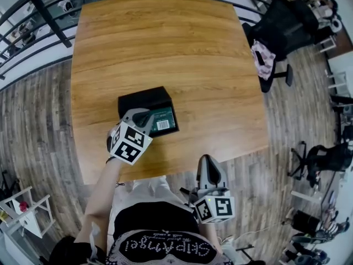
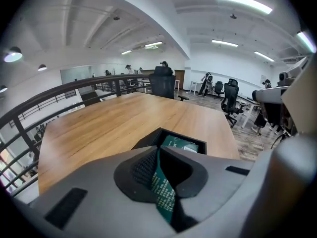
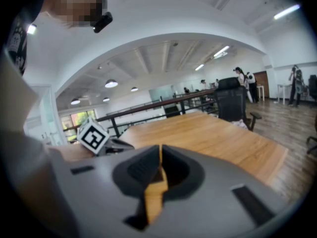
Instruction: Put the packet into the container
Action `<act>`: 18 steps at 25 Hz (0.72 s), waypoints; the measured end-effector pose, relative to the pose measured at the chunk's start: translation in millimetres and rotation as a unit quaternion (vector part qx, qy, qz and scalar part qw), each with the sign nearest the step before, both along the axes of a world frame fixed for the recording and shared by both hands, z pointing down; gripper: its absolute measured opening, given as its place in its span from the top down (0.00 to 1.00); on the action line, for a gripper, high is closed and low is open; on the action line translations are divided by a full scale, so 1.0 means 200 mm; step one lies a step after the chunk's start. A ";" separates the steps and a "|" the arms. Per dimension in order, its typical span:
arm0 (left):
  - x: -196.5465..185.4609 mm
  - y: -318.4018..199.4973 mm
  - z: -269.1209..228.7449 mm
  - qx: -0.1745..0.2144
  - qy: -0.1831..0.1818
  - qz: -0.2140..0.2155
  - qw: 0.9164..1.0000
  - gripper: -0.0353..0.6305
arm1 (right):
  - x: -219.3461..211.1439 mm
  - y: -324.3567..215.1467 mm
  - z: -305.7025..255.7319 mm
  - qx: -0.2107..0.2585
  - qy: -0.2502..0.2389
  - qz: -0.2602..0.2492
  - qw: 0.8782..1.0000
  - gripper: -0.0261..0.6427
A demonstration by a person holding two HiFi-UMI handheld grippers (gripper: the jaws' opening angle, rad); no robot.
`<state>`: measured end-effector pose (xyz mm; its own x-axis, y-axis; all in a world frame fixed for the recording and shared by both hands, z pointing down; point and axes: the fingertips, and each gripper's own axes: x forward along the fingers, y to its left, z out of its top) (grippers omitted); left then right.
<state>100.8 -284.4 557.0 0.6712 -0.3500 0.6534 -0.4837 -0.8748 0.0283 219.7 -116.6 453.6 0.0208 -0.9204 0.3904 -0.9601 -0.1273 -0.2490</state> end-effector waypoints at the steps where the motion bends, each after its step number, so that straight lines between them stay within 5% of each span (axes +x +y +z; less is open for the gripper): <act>1: 0.00 -0.01 -0.01 0.002 0.002 -0.005 1.000 0.89 | 0.00 0.00 -0.01 0.001 0.001 0.000 1.000 0.90; 11: -0.06 -0.06 -0.10 0.052 0.023 -0.058 0.997 0.91 | -0.02 -0.01 -0.09 0.026 0.012 -0.004 1.000 0.90; 18: -0.14 -0.12 -0.30 0.112 0.064 -0.100 0.987 0.91 | -0.06 -0.04 -0.17 0.052 0.023 -0.015 0.998 0.90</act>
<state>72.6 -308.5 497.7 0.6465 -0.6102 0.4580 -0.6522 -0.7535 -0.0832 208.5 -124.2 419.5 0.0090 -0.9563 0.2922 -0.9737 -0.0749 -0.2150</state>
